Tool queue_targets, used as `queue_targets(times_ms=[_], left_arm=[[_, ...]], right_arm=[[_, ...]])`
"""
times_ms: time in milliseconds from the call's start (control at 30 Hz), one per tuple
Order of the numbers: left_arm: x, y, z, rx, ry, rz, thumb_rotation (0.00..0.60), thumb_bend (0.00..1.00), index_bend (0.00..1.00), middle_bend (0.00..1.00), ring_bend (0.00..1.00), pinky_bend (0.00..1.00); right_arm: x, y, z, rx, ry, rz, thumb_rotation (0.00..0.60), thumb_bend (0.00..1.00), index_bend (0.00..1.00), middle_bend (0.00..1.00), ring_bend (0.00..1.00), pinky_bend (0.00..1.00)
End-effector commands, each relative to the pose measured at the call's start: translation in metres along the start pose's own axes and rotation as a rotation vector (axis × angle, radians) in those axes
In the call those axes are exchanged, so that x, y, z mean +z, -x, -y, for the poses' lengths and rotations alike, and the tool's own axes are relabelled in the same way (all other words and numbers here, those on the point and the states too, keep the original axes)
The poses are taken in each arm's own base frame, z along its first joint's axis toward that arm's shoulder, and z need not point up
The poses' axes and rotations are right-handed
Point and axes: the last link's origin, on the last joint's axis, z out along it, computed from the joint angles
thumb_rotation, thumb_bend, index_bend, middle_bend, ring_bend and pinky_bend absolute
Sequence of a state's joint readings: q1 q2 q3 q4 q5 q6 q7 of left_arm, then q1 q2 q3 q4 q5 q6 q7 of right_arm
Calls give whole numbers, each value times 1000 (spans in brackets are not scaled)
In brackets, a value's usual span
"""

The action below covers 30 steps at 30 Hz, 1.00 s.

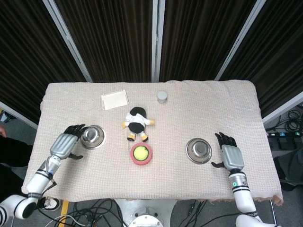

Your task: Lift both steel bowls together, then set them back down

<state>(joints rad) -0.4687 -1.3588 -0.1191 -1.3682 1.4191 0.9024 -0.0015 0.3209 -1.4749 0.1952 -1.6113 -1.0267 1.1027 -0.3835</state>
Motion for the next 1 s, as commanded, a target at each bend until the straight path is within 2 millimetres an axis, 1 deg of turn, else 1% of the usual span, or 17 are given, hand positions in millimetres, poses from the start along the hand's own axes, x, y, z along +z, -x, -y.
queue_targets(times_ms=[33,233,467,700,800,1000], left_arm=[[40,-21,5,67,2,68,600,0,0,0,0,71],[55,-20,11,63,-16,101,600,0,0,0,0,84],[63,-15,14,50,-21,158,600,0,13,2,0,150],[72,-5,20,37,-37,197,600,0,42,10,0,179],[76,-2,22,27,-44,207,600,0,50,30,0,198],[78,1,18,10,-16,202,600,1,85,73,31,232]], right_arm=[[14,-1,16,-15,-18,49,600,23,0,0,0,0],[28,6,32,-45,-35,111,600,28,0,0,0,0],[35,14,46,-74,-51,159,600,41,0,0,0,0],[42,23,50,-101,-28,208,600,46,0,0,0,0],[43,23,50,-104,-18,213,600,51,0,0,0,13],[45,23,50,-106,-4,213,600,60,0,0,0,41]])
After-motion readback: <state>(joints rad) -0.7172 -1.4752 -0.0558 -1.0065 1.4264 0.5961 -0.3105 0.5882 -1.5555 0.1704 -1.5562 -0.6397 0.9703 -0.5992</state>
